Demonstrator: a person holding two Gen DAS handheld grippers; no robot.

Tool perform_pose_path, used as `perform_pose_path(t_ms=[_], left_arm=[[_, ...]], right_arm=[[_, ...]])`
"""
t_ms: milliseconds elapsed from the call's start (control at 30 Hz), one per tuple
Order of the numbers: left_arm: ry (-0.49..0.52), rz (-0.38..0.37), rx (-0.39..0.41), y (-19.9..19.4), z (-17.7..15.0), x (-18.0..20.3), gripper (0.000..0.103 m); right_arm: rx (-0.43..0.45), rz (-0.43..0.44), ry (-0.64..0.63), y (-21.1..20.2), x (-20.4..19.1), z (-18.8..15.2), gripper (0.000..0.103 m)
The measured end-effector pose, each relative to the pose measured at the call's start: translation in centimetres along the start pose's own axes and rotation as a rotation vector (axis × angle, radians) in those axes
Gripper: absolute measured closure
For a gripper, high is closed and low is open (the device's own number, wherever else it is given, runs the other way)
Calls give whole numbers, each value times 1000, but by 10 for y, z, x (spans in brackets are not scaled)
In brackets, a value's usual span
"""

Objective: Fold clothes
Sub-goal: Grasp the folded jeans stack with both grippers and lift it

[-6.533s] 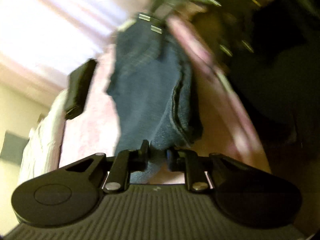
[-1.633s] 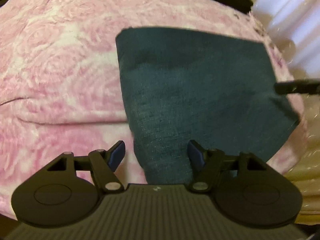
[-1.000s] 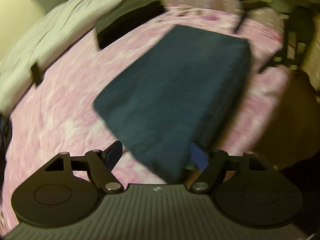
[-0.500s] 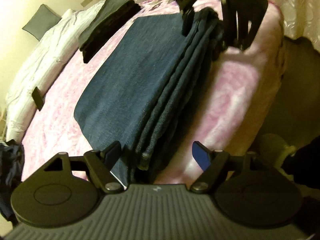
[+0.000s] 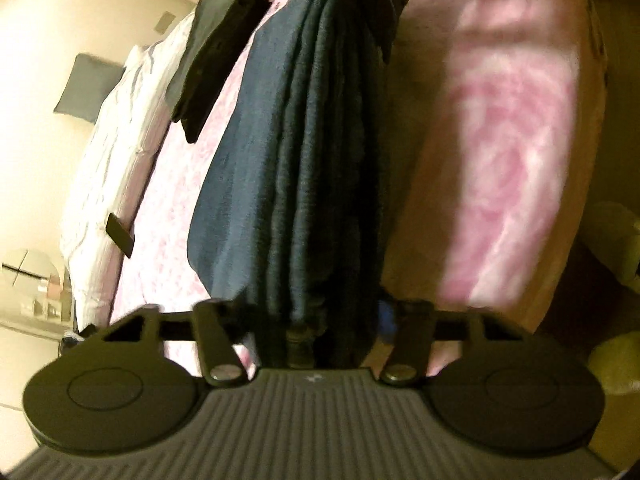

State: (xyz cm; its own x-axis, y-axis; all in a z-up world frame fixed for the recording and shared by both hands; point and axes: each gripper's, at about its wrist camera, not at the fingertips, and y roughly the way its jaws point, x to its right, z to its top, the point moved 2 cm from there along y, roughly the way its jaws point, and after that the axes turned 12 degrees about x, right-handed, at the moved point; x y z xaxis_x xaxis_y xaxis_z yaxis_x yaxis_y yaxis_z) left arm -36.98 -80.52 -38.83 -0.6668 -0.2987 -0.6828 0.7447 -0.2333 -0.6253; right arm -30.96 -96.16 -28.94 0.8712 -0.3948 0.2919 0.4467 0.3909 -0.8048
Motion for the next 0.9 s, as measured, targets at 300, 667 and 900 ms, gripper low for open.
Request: perform_pose_path(t_ms=[300, 667, 900], left_arm=[[-193, -136, 21, -5, 2, -59, 70], [-248, -253, 23, -8, 1, -81, 70], [-125, -235, 27, -29, 10, -92, 72]], right_arm=[[36, -77, -115, 11, -20, -11, 38], [-32, -154, -225, 43, -28, -34, 63], [-56, -146, -197, 15, -9, -7, 72]])
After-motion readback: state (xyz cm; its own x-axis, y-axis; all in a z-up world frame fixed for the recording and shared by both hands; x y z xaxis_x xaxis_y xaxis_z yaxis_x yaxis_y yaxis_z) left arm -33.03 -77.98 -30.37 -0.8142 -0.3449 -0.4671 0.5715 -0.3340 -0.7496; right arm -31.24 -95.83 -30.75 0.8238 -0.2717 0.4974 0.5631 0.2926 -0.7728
